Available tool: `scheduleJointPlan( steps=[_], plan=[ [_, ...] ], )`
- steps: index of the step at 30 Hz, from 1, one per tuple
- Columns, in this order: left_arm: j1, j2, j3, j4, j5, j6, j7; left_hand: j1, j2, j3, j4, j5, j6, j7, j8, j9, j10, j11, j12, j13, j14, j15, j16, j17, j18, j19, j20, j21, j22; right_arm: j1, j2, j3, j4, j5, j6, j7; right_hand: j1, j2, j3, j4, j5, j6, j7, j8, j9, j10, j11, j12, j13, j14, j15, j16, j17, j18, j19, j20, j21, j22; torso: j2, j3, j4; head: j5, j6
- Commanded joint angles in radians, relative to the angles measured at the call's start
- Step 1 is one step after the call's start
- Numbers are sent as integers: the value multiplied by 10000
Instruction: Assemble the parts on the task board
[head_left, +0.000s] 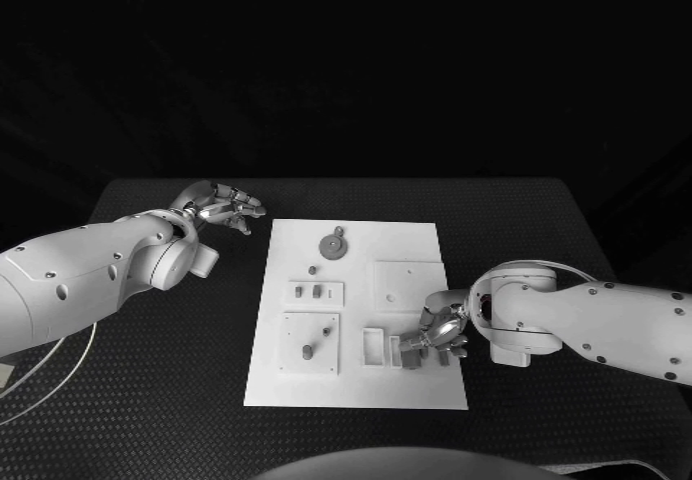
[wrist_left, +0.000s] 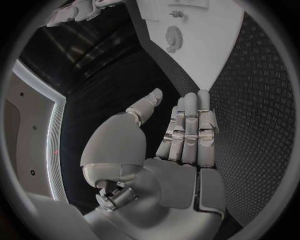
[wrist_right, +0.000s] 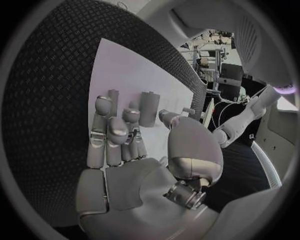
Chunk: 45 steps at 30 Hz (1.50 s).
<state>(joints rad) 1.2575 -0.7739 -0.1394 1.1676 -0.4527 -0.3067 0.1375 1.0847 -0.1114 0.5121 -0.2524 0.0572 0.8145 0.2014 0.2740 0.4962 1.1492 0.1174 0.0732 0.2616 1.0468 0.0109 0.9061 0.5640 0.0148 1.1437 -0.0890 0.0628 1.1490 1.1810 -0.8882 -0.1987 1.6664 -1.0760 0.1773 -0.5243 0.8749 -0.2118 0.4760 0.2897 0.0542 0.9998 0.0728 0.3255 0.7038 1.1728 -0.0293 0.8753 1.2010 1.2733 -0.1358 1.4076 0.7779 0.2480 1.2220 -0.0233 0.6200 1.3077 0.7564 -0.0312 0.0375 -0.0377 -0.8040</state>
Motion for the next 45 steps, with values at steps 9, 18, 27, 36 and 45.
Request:
scheduleJointPlan(
  steps=[9,18,27,36,45],
  plan=[
    [-2,-12,6,44,42,119,93,-87,10,-7,69,-49,-61,-12,42,-15,-70,12,-40,12,30,-18,-56,15,194,4,-2,53,-10,-108,213,-86,-208,-517,27,-3,262,223,-148,-170,3,-37,72,-170,47,-41,-30,19,-13,-57,-34,34,50,138,-153,4,164,242,-3,-3,-9,28,-36],
    [-3,-28,5,48,42,113,91,-92,11,-8,75,-49,-64,-12,42,-16,-73,12,-40,13,30,-18,-56,16,195,3,-3,53,-11,-117,238,-94,-203,-119,-134,105,957,1035,-776,-1043,26,65,56,-341,155,-60,-38,44,-25,-70,-41,23,118,138,-312,4,336,233,-5,-9,-14,26,-48],
    [-4,-43,5,58,42,110,84,-91,10,-7,76,-48,-65,-12,43,-17,-74,11,-40,15,30,-19,-56,17,197,3,-4,54,-11,-117,172,-94,-170,504,-586,282,179,2320,-647,-4428,12,240,92,-726,201,-54,-1,-24,-176,-93,-9,-51,178,138,-419,138,375,194,-8,-4,-15,29,-56],
    [-4,-59,5,58,42,115,80,-89,11,-6,76,-48,-66,-12,44,-18,-74,10,-40,16,31,-20,-55,18,198,4,-5,56,-11,-112,8,-90,-20,704,-816,399,-688,2417,452,-5798,37,313,119,-938,147,-1,24,4,-245,-15,23,-97,178,138,-278,158,363,198,-9,-5,-20,40,-64],
    [-4,-61,5,55,42,116,74,-87,11,-4,78,-47,-66,-13,46,-18,-75,10,-39,17,32,-20,-54,20,199,4,-6,57,-11,120,-216,-69,338,654,-1022,622,-741,2420,528,-5795,34,329,116,-946,151,9,21,14,-249,-13,20,-102,179,138,-273,159,368,204,-5,-5,-18,43,-63]
  ],
)
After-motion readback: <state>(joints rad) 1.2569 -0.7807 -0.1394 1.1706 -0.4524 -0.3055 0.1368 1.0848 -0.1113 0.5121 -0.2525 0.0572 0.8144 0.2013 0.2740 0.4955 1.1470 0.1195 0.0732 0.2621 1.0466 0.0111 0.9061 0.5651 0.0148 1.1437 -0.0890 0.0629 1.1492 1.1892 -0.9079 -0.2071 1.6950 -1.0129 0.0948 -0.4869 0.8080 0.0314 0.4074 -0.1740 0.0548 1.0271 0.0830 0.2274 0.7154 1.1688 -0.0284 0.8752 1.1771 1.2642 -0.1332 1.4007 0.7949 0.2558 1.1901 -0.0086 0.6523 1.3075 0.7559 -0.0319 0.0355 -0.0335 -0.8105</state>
